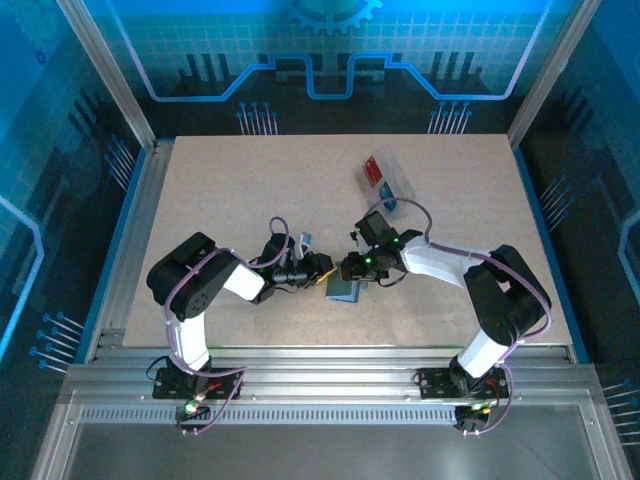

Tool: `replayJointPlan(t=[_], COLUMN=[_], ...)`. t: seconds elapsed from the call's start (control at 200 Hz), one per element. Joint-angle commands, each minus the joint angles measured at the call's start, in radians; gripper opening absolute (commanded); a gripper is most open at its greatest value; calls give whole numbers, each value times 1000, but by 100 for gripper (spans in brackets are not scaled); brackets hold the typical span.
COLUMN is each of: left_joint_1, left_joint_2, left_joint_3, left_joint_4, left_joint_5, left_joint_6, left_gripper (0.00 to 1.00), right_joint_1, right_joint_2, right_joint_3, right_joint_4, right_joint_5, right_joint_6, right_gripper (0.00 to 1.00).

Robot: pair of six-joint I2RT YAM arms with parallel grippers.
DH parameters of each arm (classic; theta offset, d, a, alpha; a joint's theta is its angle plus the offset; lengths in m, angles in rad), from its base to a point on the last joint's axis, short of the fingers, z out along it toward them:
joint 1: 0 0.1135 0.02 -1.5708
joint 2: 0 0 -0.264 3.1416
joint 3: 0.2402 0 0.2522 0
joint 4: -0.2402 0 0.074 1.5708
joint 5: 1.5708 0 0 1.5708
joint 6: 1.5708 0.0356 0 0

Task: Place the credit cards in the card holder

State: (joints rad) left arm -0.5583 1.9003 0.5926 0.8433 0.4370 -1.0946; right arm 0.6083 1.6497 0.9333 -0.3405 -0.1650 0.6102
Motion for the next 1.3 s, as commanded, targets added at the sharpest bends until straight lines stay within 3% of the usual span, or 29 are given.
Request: replayJointPlan(t=[0.0,0.37,0.585,0.695,0.951,1.106,1.296], left_joint_1=[-44,-44,-44,-40,9,15,28], left_joint_2=[112,123,121,100,-7,-95,-217], left_joint_3=[-41,-39,-45,-48,-80,-88,-97], left_joint_4=[-230,-215,-190,-165,-146,-261,-444], left_joint_5=[16,19,34,58,117,93,34], left_joint_6=[4,0,-13,-23,-39,12,77], left_gripper=[27,27,27,30,35,37,38], right_joint_1=[17,71,76,76,59,69,149], right_joint_2=[15,36,53,49,4,-18,10], right_joint_3=[32,93,77,73,81,108,206], right_joint_4=[-9,-78,18,28,-130,-223,-366], right_joint_5=[-9,76,-24,-31,149,253,441], right_joint_6=[10,-1,23,22,-38,-85,-124], right_gripper=[36,33,29,21,10,4,5])
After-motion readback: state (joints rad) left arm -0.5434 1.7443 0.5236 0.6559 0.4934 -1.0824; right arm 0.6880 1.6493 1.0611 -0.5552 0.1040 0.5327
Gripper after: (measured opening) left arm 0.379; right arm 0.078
